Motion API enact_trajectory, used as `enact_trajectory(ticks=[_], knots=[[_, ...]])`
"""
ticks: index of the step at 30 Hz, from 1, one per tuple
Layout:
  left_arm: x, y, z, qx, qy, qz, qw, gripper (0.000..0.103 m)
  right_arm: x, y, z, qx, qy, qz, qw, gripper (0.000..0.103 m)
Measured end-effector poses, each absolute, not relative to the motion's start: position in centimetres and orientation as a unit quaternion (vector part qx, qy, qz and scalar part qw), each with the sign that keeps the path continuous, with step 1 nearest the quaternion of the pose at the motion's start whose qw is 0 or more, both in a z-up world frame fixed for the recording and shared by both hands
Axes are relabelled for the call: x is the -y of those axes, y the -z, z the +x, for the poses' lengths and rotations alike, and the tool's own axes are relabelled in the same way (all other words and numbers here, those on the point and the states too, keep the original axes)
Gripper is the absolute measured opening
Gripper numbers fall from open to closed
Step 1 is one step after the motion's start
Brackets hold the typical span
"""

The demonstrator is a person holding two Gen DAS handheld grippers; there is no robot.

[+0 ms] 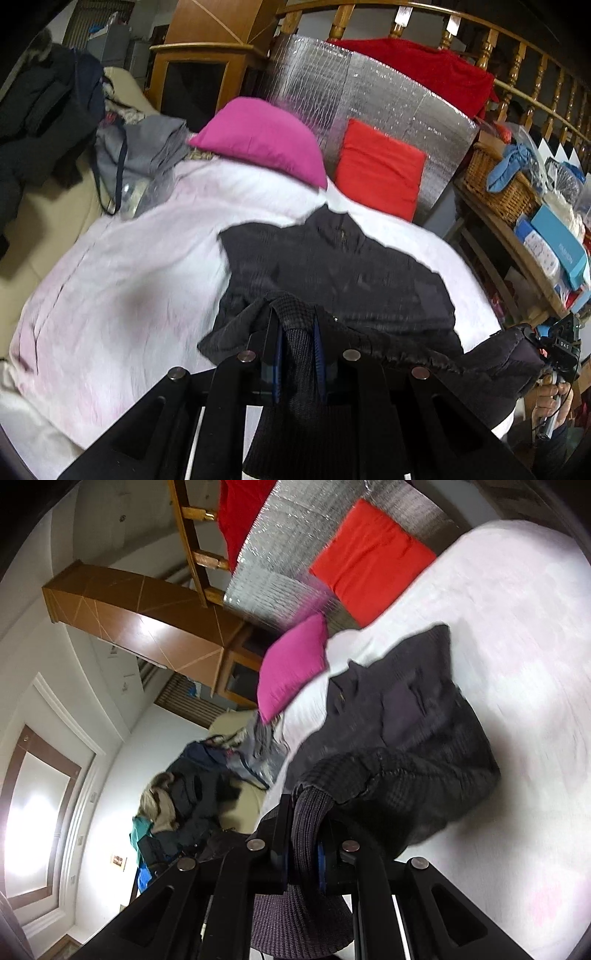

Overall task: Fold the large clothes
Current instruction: 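Lay the folded hem over the jacket body near the collar with both tools, then release the hem and lift both tools off the folded jacket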

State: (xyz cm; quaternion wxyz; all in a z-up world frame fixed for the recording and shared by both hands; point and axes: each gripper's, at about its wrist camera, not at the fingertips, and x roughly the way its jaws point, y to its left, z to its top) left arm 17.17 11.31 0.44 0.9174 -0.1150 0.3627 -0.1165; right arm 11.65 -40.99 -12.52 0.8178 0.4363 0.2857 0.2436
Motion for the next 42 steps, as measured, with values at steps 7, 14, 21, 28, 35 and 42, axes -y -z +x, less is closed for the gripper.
enact_trajectory(ticks=[7,14,21,28,35,42], knots=[[-10.5,-3.0,22.1,-0.338,0.114,-0.119,0.927,0.015,41.4,8.4,16.7,-0.248,-0.246,0.43,0.833,0.01],[-9.9,-3.0,28.2,-0.338,0.098,-0.121,0.928,0.015,41.6,7.6,22.3,-0.241,-0.232,0.432,0.838,0.01],[-9.3,-0.2,34.4,-0.363,0.07,-0.131,0.92,0.015,42.1,9.1,28.0,-0.262,-0.199,0.435,0.838,0.01],[-8.4,3.2,39.2,-0.392,0.045,-0.13,0.91,0.015,42.1,11.2,33.0,-0.291,-0.17,0.434,0.835,0.01],[-8.0,6.2,42.0,-0.409,0.026,-0.139,0.902,0.015,42.3,13.4,36.2,-0.315,-0.149,0.428,0.834,0.01],[-8.1,8.7,44.1,-0.42,0.006,-0.15,0.895,0.015,42.6,15.9,39.4,-0.324,-0.134,0.454,0.819,0.01]])
